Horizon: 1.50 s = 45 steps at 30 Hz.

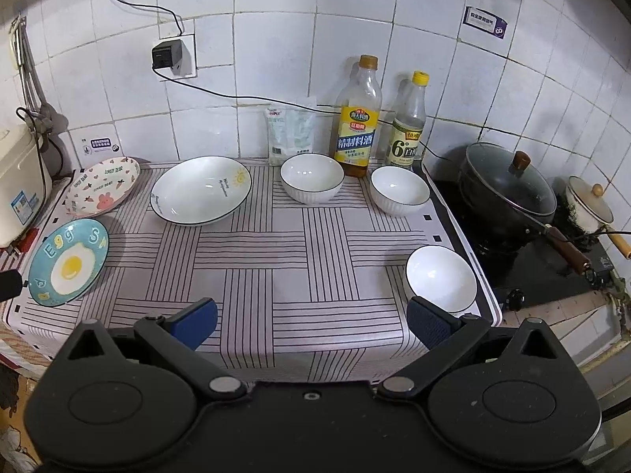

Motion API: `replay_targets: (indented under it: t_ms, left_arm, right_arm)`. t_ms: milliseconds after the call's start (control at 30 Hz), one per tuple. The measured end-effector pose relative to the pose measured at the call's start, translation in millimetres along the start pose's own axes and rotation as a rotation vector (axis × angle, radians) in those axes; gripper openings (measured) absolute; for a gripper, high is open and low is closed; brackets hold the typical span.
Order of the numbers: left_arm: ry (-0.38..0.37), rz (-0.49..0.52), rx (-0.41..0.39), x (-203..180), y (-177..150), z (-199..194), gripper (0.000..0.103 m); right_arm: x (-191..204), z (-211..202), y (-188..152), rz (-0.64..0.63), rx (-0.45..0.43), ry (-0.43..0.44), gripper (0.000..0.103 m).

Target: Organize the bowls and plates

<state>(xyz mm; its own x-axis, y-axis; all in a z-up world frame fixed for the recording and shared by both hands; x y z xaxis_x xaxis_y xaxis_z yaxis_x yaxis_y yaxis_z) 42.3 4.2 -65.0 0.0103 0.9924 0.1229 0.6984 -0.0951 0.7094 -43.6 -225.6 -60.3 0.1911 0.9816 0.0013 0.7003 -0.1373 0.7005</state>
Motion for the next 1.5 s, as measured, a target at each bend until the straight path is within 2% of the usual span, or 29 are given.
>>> replay_targets:
  t_ms: [533,667,833,1000,1233,1367,1500]
  left_arm:
    - [-0.03,-0.017,-0.009,-2.1,2.7,-1.4,0.1]
    - [-0.067,-0.013,-0.018,-5.3,7.5,-2.5,0.1]
    - [-0.061,-0.022,-0.033,-5.9,22.8,5.1,0.1]
    - [-0.091,-0.061,-0.024,-6.3,42.3,28.7,0.101]
    - [-0.095,-0.12,0.015,-9.3,69.0,79.7,0.101]
    - [-0.116,-0.168,0.031,-15.7,80.8,115.8,0.101]
    - [-0.112,-0.154,0.042,-29.5,85.5,158.3,0.101]
  right_arm:
    - [-1.3,8.6,0.3,0.008,0.001,0.003,0.103]
    - [1.0,11.4,1.0,0.01,-0.006,0.022,0.103]
    - [6.5,10.6,12.8,-0.007,-0.052,0.08,0.103]
    - [13.7,23.2,40.5,-0.035,-0.128,0.15,0.103]
    - [21.9,71.1,80.6,-0.064,-0.258,0.329,0.103]
    - [23.4,112.4,100.0,-0.097,-0.236,0.352,0.102]
    - [27.8,149.3,108.3,-0.095,-0.209,0.411,0.101]
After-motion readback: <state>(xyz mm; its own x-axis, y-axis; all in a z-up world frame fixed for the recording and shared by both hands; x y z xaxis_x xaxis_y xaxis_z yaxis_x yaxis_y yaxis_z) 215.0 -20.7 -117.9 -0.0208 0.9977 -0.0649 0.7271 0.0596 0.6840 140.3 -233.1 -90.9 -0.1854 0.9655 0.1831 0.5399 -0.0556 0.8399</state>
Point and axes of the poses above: each gripper's, at about its wrist camera, not at the fingertips, and z roughly the way its jaws point, x to its left, y to its top, the point moved 9 cm from there along z, roughly the way its jaws point, and after that the axes turned 6 degrees about y, right-handed, at the moved point
